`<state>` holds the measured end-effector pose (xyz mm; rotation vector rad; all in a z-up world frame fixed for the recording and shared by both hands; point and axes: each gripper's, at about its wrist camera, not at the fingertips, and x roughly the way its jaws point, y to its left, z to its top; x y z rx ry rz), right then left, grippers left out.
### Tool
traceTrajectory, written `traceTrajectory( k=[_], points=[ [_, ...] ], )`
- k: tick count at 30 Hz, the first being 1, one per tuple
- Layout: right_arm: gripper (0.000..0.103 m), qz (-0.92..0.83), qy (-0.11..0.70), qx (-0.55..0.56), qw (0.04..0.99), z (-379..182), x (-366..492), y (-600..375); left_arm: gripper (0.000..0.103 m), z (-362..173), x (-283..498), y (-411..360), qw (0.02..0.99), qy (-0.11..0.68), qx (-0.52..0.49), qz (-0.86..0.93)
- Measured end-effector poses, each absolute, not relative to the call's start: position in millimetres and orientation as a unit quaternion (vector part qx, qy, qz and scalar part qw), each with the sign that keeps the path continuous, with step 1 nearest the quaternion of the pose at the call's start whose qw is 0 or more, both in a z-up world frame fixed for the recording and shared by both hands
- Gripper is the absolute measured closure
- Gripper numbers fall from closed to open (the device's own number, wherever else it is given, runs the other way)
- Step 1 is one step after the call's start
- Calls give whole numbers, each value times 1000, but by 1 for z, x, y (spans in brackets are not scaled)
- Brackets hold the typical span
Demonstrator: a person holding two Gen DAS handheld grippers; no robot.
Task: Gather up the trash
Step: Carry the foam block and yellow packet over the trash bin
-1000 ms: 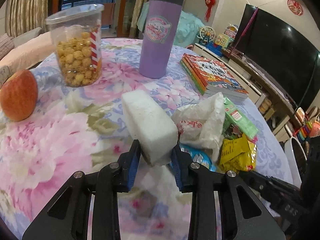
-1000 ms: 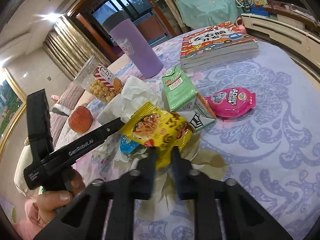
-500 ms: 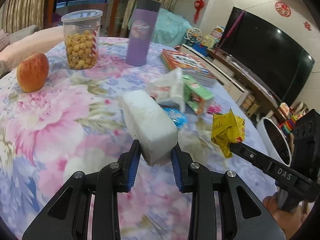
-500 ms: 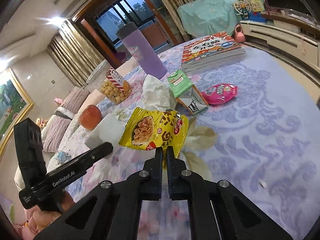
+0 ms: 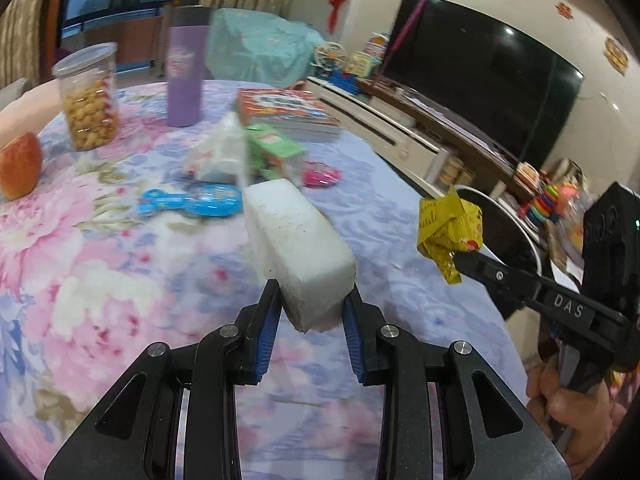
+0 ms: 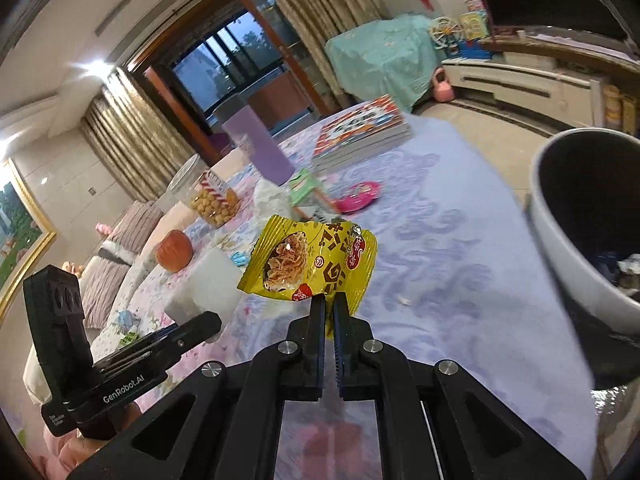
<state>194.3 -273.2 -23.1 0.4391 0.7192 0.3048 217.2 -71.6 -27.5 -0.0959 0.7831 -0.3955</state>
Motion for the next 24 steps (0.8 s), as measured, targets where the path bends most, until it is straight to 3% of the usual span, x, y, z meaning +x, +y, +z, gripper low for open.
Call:
traceTrajectory(
  k=[24],
  points=[
    [99, 49, 312, 263, 912, -27, 143, -384, 74, -12, 193, -187, 886, 363, 17, -289]
  ],
)
